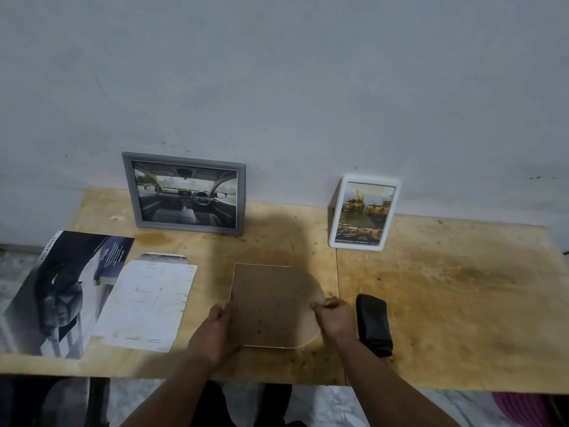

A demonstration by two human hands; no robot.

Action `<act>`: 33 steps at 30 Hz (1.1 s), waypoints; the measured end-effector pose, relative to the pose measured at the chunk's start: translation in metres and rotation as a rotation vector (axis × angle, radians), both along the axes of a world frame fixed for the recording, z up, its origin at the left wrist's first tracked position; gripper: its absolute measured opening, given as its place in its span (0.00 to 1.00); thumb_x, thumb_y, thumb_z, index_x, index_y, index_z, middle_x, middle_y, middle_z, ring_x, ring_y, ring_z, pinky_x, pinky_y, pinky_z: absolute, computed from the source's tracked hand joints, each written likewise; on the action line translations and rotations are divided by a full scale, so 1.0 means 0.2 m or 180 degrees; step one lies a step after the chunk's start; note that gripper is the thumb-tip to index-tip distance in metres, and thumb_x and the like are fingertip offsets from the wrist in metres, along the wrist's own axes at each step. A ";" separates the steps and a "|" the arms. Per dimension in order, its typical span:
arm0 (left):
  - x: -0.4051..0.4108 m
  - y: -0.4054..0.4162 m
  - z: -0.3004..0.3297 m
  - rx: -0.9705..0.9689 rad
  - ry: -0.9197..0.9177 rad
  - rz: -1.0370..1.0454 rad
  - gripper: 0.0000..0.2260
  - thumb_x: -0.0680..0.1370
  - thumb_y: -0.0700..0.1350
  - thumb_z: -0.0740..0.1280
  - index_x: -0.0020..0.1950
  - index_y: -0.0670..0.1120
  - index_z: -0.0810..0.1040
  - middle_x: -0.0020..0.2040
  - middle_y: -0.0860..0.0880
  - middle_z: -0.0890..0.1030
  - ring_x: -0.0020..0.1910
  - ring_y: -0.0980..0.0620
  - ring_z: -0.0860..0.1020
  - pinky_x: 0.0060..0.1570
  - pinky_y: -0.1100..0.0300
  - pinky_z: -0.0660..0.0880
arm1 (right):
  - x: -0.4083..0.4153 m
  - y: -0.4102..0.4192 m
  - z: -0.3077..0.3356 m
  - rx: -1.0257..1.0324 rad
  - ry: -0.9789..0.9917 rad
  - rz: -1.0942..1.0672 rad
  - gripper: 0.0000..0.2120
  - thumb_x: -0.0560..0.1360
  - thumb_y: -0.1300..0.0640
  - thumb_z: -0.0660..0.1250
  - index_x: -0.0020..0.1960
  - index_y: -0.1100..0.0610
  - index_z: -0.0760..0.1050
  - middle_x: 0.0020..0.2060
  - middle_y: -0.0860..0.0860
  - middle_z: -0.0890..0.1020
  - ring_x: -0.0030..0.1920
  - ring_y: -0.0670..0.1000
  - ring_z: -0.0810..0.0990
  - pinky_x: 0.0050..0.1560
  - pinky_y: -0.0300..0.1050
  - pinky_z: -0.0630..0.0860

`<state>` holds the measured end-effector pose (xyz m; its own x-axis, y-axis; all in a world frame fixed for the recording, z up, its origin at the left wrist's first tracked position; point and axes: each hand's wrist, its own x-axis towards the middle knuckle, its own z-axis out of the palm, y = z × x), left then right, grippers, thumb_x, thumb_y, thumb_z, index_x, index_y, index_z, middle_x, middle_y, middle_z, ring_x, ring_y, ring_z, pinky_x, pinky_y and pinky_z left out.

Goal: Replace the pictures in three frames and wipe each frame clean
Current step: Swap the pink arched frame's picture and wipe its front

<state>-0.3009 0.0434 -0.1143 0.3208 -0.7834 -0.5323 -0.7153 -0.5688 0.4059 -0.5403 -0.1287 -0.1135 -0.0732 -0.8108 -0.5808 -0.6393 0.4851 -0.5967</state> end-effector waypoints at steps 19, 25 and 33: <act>0.01 -0.02 -0.01 0.0209 -0.0270 -0.0170 0.35 0.75 0.57 0.71 0.79 0.53 0.60 0.68 0.50 0.69 0.57 0.49 0.81 0.52 0.53 0.82 | -0.13 0.03 0.23 0.0380 -0.1867 -0.0157 0.07 0.81 0.61 0.67 0.59 0.60 0.80 0.46 0.60 0.86 0.44 0.60 0.82 0.40 0.47 0.79; 0.00 -0.02 -0.01 0.0173 -0.0210 -0.0158 0.40 0.72 0.57 0.74 0.79 0.55 0.57 0.67 0.50 0.69 0.59 0.49 0.80 0.52 0.56 0.81 | -0.02 -0.14 0.31 -0.0208 -0.1635 -0.0423 0.11 0.84 0.54 0.63 0.60 0.51 0.83 0.52 0.50 0.87 0.56 0.54 0.84 0.62 0.59 0.79; 0.02 -0.01 -0.01 0.0024 -0.0134 -0.0128 0.37 0.71 0.59 0.74 0.75 0.57 0.62 0.72 0.53 0.65 0.60 0.50 0.79 0.52 0.54 0.82 | 0.29 -0.54 0.41 -0.0583 -0.1334 -0.0646 0.10 0.84 0.58 0.62 0.61 0.54 0.81 0.54 0.50 0.82 0.56 0.53 0.78 0.67 0.56 0.76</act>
